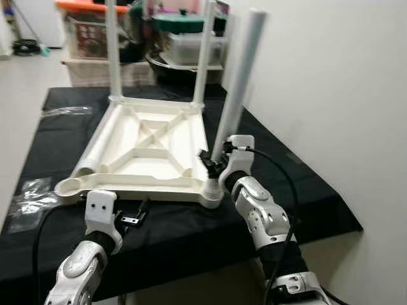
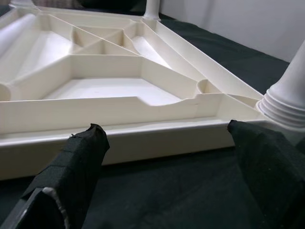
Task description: Building children table
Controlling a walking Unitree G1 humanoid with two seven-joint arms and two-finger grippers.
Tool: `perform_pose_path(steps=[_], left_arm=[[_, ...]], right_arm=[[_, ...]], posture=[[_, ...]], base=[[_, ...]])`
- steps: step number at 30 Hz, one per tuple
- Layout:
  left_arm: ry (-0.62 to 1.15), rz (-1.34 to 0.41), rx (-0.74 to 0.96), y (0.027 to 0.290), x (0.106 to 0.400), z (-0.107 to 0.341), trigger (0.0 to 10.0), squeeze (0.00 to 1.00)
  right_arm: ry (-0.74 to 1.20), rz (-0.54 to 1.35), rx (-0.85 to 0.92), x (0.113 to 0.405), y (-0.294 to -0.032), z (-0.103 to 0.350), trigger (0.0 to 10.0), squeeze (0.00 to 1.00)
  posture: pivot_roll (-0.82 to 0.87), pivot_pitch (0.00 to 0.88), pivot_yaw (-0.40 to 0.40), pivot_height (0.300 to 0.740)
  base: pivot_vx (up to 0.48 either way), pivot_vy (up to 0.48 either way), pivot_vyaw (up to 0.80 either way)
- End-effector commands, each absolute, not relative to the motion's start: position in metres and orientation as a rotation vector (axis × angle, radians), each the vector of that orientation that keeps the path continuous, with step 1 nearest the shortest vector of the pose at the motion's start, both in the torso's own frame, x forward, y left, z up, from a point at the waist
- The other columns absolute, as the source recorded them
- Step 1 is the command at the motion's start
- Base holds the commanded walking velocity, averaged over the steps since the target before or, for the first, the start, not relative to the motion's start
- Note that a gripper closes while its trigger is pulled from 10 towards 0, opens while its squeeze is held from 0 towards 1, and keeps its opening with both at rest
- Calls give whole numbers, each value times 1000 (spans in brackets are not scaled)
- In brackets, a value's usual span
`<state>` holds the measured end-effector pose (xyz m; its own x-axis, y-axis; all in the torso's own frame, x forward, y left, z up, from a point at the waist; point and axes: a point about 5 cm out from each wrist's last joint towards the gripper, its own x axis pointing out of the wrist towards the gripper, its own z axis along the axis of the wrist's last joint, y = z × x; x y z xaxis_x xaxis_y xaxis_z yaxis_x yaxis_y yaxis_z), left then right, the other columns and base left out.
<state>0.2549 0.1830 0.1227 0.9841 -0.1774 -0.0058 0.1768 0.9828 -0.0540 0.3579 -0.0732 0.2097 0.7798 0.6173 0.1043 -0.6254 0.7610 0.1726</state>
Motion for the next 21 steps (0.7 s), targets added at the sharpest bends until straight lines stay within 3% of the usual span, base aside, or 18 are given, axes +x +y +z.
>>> perform_pose_path(steps=[1,3,5,9,11,12,16,17,18,21], left_arm=[[20,-185,-61,183,255,122,10000,0],[18,-187,-62,182,255,122,10000,0],[17,-188,-62,182,255,122,10000,0],[12,-187,-61,181,255,122,10000,0],[12,-187,-61,181,255,122,10000,0],[10,-184,-59,182,254,123,10000,0],[9,-182,-58,183,253,123,10000,0],[11,-180,-55,184,252,123,10000,0],[11,-180,-55,184,252,123,10000,0],[12,-184,-55,185,253,123,10000,0]], right_arm=[[-121,791,212,354,-63,226,10000,0],[-192,976,135,356,-71,242,10000,0],[-199,1036,112,354,-74,244,10000,0],[-146,1337,-14,341,-69,230,10000,0],[-146,1337,-14,341,-69,230,10000,0],[-109,1428,11,331,-57,220,0,0],[-89,1427,8,329,-51,214,0,0],[11,1159,-32,348,-47,199,0,0],[11,1159,-32,348,-47,199,0,0],[118,469,-102,384,-79,181,0,0]], posture=[[74,0,-119,740],[85,0,-125,740],[85,0,-125,740],[100,0,-136,740],[100,0,-136,740],[110,0,-138,740],[110,0,-138,740],[111,0,-136,740],[111,0,-136,740],[94,0,-126,740]], base=[[0,0,0],[0,0,0],[0,0,0],[0,0,0],[0,0,0],[0,0,0],[0,0,0],[0,0,0],[0,0,0],[0,0,0]])
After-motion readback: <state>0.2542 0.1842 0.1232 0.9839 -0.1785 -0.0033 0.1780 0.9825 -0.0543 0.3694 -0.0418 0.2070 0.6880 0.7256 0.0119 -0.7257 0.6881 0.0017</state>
